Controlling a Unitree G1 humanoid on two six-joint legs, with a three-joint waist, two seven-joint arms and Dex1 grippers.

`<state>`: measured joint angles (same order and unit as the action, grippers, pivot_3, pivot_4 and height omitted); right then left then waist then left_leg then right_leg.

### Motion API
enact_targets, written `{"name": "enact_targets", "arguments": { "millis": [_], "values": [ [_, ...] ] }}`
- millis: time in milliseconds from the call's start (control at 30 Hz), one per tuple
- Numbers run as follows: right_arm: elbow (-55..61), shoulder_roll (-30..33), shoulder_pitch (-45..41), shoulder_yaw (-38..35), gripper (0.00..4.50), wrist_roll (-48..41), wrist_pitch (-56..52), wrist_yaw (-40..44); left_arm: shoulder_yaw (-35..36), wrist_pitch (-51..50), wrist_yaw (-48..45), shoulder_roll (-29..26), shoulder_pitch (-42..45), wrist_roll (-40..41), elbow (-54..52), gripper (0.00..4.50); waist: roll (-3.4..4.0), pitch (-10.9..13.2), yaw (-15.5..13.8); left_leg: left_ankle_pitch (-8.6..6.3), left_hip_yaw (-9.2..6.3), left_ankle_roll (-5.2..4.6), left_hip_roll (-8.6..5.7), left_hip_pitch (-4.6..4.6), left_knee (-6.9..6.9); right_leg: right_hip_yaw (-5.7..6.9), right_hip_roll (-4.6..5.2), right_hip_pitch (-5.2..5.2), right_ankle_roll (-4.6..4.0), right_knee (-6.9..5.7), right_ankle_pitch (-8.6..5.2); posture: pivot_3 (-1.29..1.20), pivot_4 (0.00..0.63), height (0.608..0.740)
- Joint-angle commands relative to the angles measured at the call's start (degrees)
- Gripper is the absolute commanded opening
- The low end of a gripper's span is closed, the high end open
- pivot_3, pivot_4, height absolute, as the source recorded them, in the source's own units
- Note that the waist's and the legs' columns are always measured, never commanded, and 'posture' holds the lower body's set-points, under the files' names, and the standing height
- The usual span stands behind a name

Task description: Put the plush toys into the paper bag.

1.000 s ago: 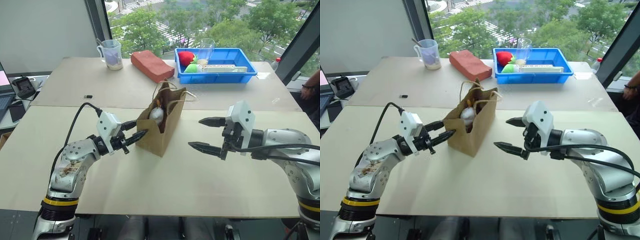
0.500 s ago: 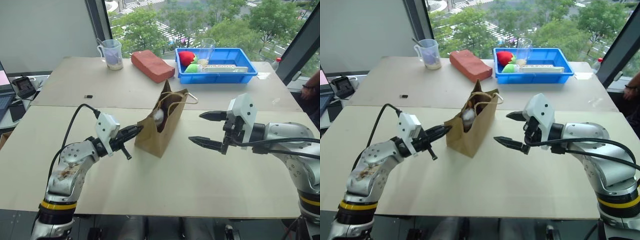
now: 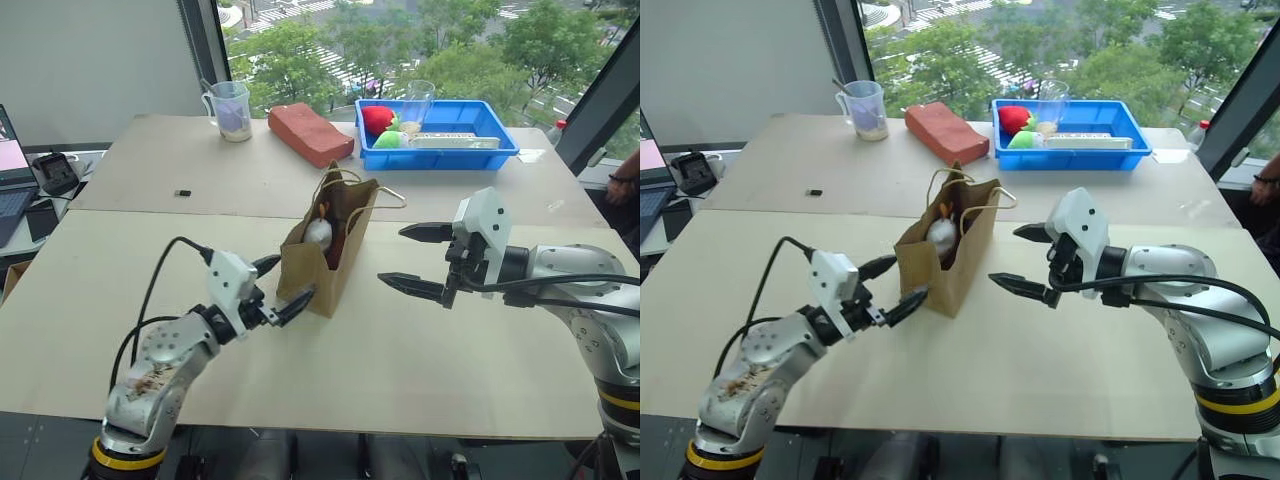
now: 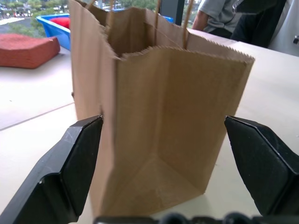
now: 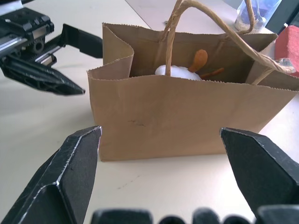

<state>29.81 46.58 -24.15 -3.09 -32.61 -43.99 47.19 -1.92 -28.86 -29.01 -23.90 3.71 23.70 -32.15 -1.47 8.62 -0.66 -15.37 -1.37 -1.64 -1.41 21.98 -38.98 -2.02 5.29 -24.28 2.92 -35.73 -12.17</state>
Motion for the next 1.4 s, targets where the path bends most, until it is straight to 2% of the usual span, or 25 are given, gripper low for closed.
{"name": "enact_targets", "arguments": {
  "millis": [33, 200, 433, 533, 867, 900, 1100, 1400],
  "values": [
    [1.2, 1.54, -0.21, -1.37, 4.5, 0.03, 0.46, 0.21, -2.29, 0.61, 1.93, 1.13, 1.17, -1.96, -2.05, 4.44, 0.0, 0.0, -0.01, 0.0, 0.0, 0.0, -0.01, 0.0, 0.0, -0.01, 0.01, 0.0, 0.0, 0.0, 0.0, 0.0, 0.15, 0.74],
    [3.33, 3.41, 0.88, 0.72, 4.5, -0.22, -1.14, 0.46, -4.33, 1.55, 3.19, 2.73, 1.26, -3.93, -1.59, 4.44, 0.0, 0.0, -0.01, -0.01, 0.0, -0.01, -0.02, 0.01, -0.01, 0.0, 0.02, 0.02, 0.0, 0.03, 0.0, 0.0, 0.15, 0.74],
    [4.34, -1.58, 1.03, 6.04, 4.5, 0.77, -1.68, -3.47, -5.4, 2.27, 3.39, 3.83, 2.17, -5.35, -0.07, 4.44, 0.0, 0.0, 0.1, -0.01, 0.01, -0.02, 0.0, 0.0, -0.01, -0.02, -0.01, 0.01, 0.0, 0.02, 0.0, 0.0, 0.15, 0.74],
    [3.98, -1.46, 0.31, 6.91, 3.7, 0.34, -1.88, -2.61, -5.53, 2.63, 3.1, 4.35, 2.8, -5.45, 0.7, 4.5, 0.0, 0.0, -0.2, -0.01, -0.01, -0.02, -0.05, 0.03, -0.05, 0.0, 0.03, 0.02, 0.0, 0.03, 0.0, 0.0, 0.15, 0.74],
    [-0.3, -3.03, -1.2, 10.46, 0.24, 4.71, 0.33, -2.87, -3.69, 1.82, 0.15, 2.47, 1.46, -3.1, -0.77, 4.5, 0.0, 0.0, 0.02, -0.01, 0.0, -0.02, -0.02, 0.02, -0.02, 0.0, 0.0, 0.01, 0.0, 0.04, -0.01, 0.0, 0.15, 0.74],
    [-0.44, -3.33, -1.21, 10.59, 0.02, 4.85, 0.34, -2.75, -3.6, 1.63, -0.43, 2.05, 1.4, -2.67, -0.89, 4.5, 0.0, 0.0, 0.0, -0.01, 0.0, -0.02, -0.01, 0.02, -0.03, 0.0, 0.0, 0.01, 0.0, 0.04, -0.01, 0.0, 0.15, 0.74],
    [-3.48, -7.01, -3.02, 13.37, 0.02, 7.13, 2.76, -1.77, -3.88, 1.36, -3.7, -0.15, 2.54, -1.65, 0.53, 4.5, 0.0, 0.0, 0.16, -0.01, 0.0, -0.02, -0.01, 0.01, -0.02, 0.0, -0.02, 0.01, 0.0, 0.04, -0.01, 0.0, 0.15, 0.74],
    [-8.52, -15.38, -9.39, 17.54, 0.02, 8.71, 3.53, -1.01, -5.15, 2.71, -2.42, 1.35, 4.42, -4.27, 3.18, 4.5, 0.0, 0.0, 0.21, -0.01, -0.04, -0.01, -0.01, 0.0, -0.01, 0.04, -0.03, -0.02, -0.01, 0.0, 0.0, 0.0, 0.15, 0.74]
  ]
}}
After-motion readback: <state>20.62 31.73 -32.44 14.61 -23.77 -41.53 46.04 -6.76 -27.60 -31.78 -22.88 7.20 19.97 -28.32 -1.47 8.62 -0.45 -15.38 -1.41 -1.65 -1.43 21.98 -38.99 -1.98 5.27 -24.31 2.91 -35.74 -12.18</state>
